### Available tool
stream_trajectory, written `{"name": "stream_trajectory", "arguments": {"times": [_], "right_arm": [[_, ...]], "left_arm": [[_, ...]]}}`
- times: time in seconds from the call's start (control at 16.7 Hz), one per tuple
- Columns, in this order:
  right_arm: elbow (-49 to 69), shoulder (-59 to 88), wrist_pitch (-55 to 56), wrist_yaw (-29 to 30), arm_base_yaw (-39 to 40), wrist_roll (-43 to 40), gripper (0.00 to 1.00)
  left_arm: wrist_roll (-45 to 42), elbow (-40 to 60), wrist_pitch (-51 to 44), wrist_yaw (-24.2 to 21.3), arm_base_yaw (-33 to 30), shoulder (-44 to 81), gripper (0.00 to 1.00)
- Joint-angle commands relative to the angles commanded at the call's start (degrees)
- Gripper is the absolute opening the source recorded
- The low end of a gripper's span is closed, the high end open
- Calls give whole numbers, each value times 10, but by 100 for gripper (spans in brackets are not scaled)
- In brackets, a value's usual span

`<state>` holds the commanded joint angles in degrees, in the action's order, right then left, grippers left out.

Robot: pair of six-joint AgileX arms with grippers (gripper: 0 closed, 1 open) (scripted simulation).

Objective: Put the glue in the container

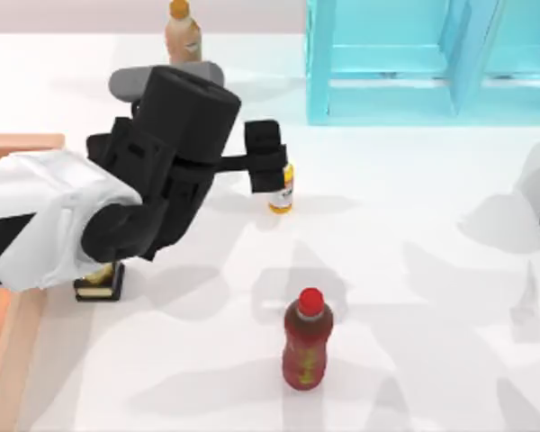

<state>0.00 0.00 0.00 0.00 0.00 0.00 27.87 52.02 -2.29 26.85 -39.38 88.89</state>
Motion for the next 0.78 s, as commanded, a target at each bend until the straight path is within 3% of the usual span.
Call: {"name": "stream_trajectory", "arguments": {"times": [0.36, 0.78], "right_arm": [[0, 0, 0, 0, 0, 0, 100], [0, 0, 0, 0, 0, 0, 100]], "left_arm": [[63, 103, -10, 60, -86, 195, 100], [70, 111, -11, 66, -94, 214, 100]]}}
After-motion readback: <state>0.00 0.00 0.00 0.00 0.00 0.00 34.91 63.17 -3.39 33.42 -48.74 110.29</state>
